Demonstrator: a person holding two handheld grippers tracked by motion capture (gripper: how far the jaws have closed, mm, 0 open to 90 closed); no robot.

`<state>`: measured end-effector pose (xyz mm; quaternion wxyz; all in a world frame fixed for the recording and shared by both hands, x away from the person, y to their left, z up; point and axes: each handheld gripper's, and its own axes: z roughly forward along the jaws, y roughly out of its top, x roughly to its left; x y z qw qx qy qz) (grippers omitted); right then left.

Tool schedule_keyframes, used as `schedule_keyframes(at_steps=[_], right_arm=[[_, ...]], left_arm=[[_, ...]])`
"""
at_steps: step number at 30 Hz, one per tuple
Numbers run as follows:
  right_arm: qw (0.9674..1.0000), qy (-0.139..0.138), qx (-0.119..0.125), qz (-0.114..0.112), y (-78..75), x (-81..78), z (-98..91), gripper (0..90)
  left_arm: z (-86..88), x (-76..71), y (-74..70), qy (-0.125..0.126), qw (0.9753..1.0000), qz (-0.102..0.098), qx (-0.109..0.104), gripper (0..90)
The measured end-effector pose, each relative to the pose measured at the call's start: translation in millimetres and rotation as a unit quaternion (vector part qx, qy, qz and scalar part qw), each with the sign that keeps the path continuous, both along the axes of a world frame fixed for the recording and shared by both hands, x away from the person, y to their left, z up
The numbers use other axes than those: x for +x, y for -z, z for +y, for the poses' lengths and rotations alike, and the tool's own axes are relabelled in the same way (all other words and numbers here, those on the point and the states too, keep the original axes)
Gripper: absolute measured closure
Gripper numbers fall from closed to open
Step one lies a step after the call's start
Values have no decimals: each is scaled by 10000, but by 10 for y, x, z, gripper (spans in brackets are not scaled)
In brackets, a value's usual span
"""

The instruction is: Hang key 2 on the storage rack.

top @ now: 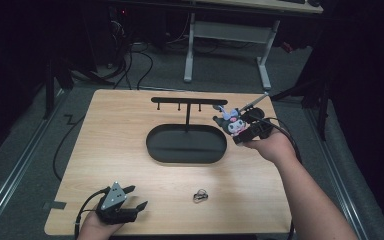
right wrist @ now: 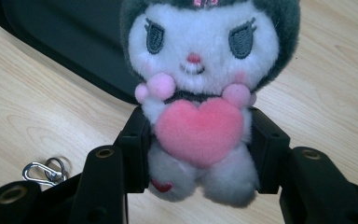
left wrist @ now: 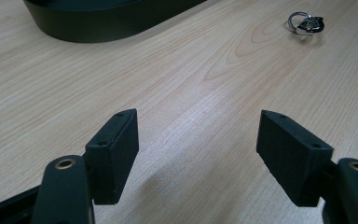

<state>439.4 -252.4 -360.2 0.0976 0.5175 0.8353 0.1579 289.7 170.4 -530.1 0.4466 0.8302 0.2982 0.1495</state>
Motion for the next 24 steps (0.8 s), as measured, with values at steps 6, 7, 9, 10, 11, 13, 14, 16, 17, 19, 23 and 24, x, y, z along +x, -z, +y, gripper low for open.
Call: schedule_keyframes(at_steps=[6, 7, 9, 10, 11, 13, 14, 16, 17, 19, 23, 24], right_arm=[[10000, -14, -13, -43, 120, 30, 32, 506], [10000, -22, 12, -53, 153, 38, 40, 506], [10000, 3, 47, -42, 211, 53, 64, 504], [10000, -17, 45, -47, 230, 61, 70, 503], [9999, 9, 88, -58, 264, 72, 87, 500], [9998, 39, 156, -76, 310, 93, 115, 498], [9998, 39, 156, -76, 310, 93, 115, 498], [9998, 42, 156, -102, 356, 131, 154, 491], [9998, 56, 150, -88, 373, 147, 166, 488], [9998, 86, 173, -97, 411, 173, 185, 484], [9993, 202, 304, -78, 497, 223, 233, 479], [9992, 209, 322, -69, 513, 228, 242, 478]], left_arm=[[-5, 3, 4, 14, 10000, 9, 5, 303], [-6, 3, 5, 14, 10000, 10, 7, 302], [-3, 2, 2, 24, 10000, 2, 19, 302], [-2, -1, 0, 27, 10000, -4, 14, 302], [0, -3, -1, 30, 10000, -8, 13, 303], [2, -6, -3, 28, 10000, -6, 7, 303], [2, -6, -3, 28, 10000, -6, 7, 303], [4, -5, -4, 30, 10000, 5, -5, 302], [3, -5, -3, 31, 10000, 5, -4, 302], [3, -5, -3, 36, 10000, -3, 2, 303], [6, -5, -1, 38, 10000, -6, 5, 302], [9, -3, -3, 37, 10000, 3, 13, 302]])
